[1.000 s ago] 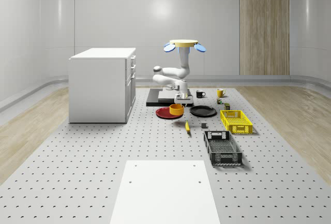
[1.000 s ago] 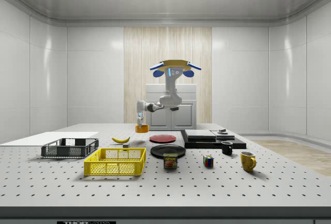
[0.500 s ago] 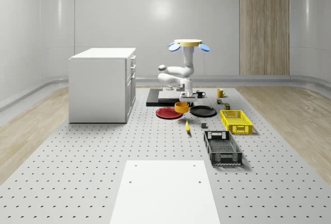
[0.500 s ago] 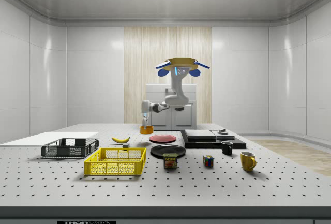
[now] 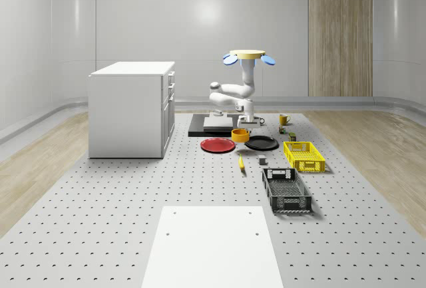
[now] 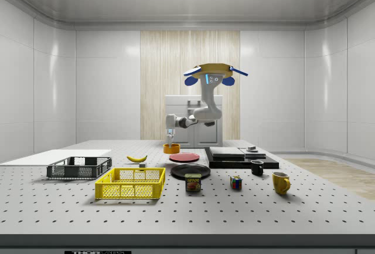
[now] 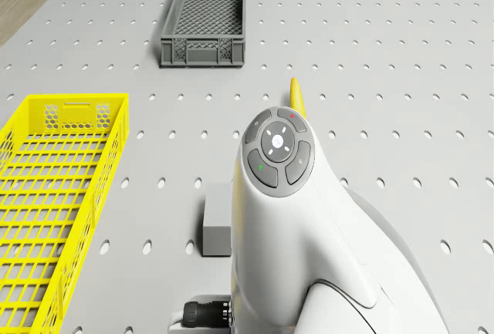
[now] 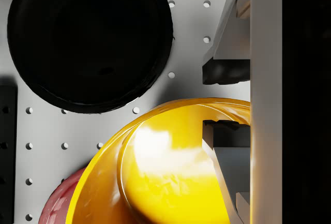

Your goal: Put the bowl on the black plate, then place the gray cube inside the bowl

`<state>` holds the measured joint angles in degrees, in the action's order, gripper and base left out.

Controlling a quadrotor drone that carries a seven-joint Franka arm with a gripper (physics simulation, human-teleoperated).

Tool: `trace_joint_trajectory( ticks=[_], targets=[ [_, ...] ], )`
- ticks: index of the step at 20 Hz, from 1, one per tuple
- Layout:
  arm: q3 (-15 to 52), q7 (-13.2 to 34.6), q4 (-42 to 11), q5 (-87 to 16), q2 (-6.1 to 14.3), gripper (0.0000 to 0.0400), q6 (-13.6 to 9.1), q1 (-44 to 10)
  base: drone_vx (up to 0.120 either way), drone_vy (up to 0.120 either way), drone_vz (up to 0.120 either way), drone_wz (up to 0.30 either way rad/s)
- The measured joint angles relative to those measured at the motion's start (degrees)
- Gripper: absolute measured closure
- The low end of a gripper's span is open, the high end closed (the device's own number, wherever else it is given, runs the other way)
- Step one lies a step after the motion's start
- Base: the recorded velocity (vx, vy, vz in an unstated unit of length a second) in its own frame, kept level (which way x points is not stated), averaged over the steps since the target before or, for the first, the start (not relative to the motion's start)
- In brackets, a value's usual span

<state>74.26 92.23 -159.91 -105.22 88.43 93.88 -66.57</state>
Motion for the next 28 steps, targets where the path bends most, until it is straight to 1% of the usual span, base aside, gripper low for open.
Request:
trace_joint_trajectory(
  ticks=[22,24,28],
  targets=[
    [0.0,0.1,0.0,0.2,0.5,0.0300,0.5,-0.2,-0.120,0.120,0.000,0.000],
    [0.0,0.1,0.0,0.2,0.6,0.0300,0.5,-0.2,-0.020,0.120,0.000,0.000],
    [0.1,0.1,0.0,0.3,0.6,0.0300,0.6,-0.2,0.000,0.120,-0.110,0.000]
  ],
)
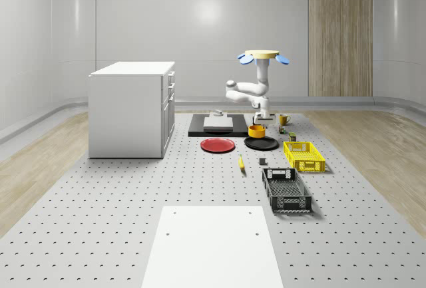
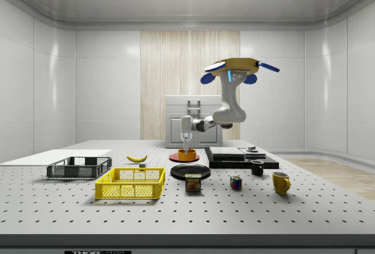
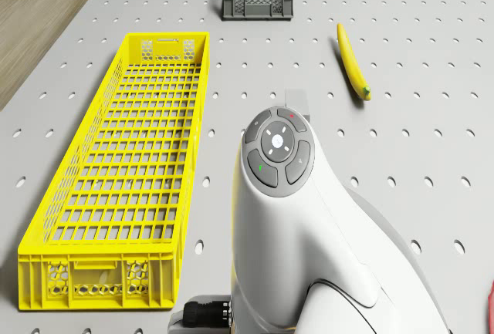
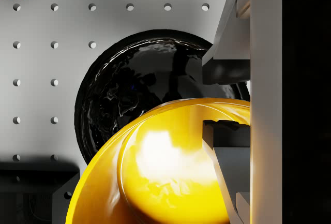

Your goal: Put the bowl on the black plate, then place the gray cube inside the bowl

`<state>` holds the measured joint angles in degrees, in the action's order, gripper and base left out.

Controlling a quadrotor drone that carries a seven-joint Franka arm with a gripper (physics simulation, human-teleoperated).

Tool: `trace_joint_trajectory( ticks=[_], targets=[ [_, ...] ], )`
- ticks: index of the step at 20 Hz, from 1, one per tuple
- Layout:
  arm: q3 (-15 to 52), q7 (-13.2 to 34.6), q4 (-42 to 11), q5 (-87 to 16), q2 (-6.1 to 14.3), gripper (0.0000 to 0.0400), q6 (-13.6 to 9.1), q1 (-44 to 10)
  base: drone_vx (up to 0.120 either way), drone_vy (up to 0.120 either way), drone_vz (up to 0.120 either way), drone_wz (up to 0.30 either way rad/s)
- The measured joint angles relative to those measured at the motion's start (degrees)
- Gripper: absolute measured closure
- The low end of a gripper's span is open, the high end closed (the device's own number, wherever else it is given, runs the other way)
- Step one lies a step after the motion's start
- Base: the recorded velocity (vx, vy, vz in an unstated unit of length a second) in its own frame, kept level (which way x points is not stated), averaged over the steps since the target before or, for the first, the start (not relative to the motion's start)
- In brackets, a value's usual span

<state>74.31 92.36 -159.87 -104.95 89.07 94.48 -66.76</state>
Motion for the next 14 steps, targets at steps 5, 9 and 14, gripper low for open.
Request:
trace_joint_trajectory(
  ticks=[5,9,14],
  targets=[
    [0.0,0.0,0.0,0.0,0.1,0.0300,0.1,0.0,0.000,0.120,-0.072,0.000],
    [-0.4,0.0,0.1,-0.4,0.1,0.0300,0.3,-0.1,0.000,0.010,0.000,0.000],
    [-3.4,0.1,1.0,-3.1,0.1,0.0300,1.6,-0.7,0.000,0.000,0.000,0.000]
  ],
)
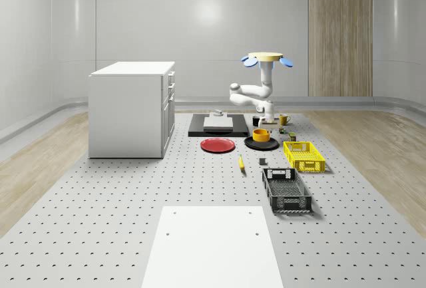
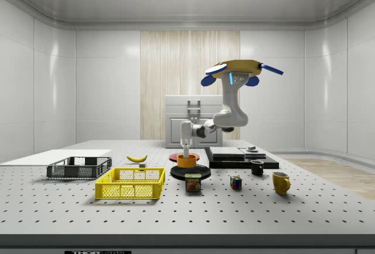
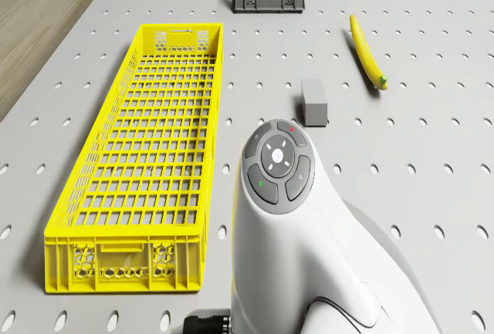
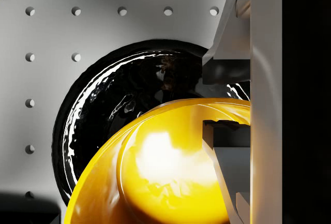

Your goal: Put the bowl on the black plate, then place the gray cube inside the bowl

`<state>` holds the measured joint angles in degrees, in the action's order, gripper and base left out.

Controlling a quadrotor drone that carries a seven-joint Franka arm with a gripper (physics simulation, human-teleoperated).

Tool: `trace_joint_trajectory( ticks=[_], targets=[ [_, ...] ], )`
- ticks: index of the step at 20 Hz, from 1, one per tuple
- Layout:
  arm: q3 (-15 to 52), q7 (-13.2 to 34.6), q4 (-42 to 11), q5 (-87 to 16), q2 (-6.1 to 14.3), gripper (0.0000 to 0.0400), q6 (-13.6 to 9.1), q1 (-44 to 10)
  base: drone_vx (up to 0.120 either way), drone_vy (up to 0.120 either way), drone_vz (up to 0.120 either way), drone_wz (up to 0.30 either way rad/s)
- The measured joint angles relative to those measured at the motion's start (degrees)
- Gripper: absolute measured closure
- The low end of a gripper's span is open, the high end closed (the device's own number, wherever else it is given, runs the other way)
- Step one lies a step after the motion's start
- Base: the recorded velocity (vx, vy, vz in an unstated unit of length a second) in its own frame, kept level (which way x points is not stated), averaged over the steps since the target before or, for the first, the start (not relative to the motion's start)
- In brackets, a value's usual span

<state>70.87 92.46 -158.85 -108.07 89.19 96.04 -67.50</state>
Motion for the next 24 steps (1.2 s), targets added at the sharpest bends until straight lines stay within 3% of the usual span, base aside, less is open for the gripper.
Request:
trace_joint_trajectory(
  ticks=[12,15,17,20,24],
  targets=[
    [-5.4,-0.1,0.7,-5.1,-0.2,0.0300,1.9,0.2,0.000,0.000,0.000,0.000],
    [-5.9,-0.2,0.4,-5.7,-0.3,0.0154,1.9,0.6,0.000,0.000,0.000,0.000],
    [-5.7,-0.3,0.1,-5.5,-0.3,0.0094,1.6,0.9,0.000,0.000,0.040,0.000],
    [-5.1,-0.4,-0.3,-5.0,-0.4,0.0044,1.2,1.3,0.000,0.000,0.120,0.000],
    [-4.7,-0.5,-0.6,-4.7,-0.6,0.0016,0.8,1.6,0.110,-0.120,0.030,0.000]
  ],
)
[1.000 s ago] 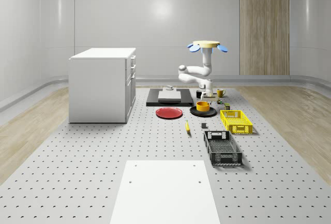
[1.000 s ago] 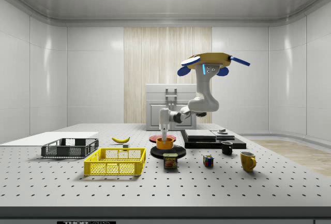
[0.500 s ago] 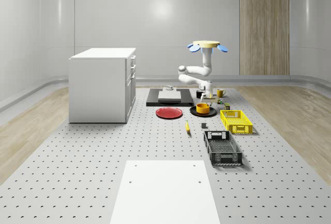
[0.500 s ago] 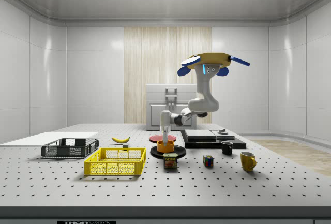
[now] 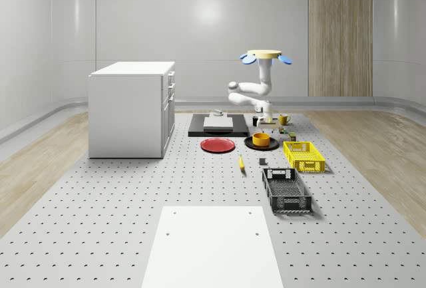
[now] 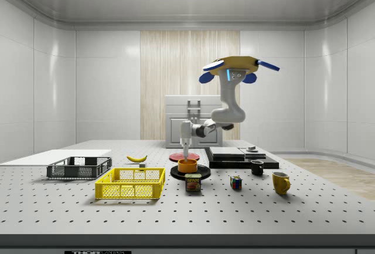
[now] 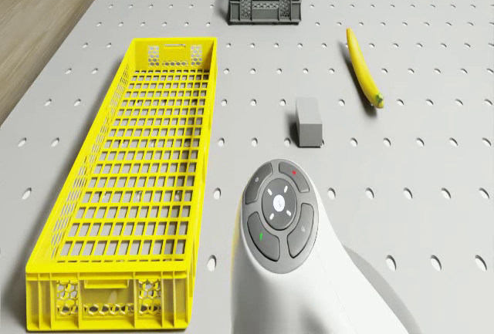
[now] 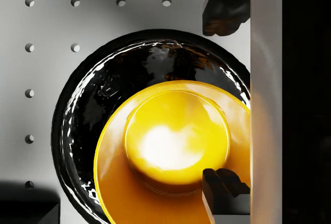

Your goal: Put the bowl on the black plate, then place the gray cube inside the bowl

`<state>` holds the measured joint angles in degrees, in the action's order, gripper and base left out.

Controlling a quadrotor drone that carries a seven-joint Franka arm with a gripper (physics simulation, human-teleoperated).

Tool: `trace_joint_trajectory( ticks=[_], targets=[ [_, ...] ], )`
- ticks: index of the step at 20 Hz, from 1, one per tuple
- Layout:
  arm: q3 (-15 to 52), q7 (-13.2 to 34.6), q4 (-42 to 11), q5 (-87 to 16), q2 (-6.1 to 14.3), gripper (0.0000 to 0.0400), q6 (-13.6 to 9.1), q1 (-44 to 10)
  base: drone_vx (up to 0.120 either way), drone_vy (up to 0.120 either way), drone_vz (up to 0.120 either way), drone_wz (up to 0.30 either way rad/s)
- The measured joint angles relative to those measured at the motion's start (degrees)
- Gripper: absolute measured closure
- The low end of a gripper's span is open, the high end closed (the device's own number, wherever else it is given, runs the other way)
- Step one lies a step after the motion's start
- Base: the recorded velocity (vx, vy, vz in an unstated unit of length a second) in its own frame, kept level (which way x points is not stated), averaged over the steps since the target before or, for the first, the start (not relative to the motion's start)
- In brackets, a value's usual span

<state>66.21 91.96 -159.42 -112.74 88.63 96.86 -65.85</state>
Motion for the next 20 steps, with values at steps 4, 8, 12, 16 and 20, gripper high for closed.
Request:
trace_joint_trajectory(
  ticks=[4,8,12,16,20],
  targets=[
    [0.2,-0.1,-0.1,0.1,-0.2,0.0006,-0.2,0.2,0.120,-0.120,0.000,0.000],
    [0.2,-0.1,-0.2,0.1,-0.3,0.0002,-0.4,0.3,0.120,-0.120,0.000,0.000],
    [0.2,-0.2,-0.2,0.0,-0.5,0.0001,-0.6,0.4,0.120,-0.120,0.000,0.000],
    [0.2,-0.2,-0.2,0.0,-0.6,0.0000,-0.7,0.4,0.120,-0.090,0.000,0.000],
    [0.2,-0.3,-0.2,-0.1,-0.8,0.0000,-0.9,0.5,0.120,0.000,0.000,0.000]
  ],
)
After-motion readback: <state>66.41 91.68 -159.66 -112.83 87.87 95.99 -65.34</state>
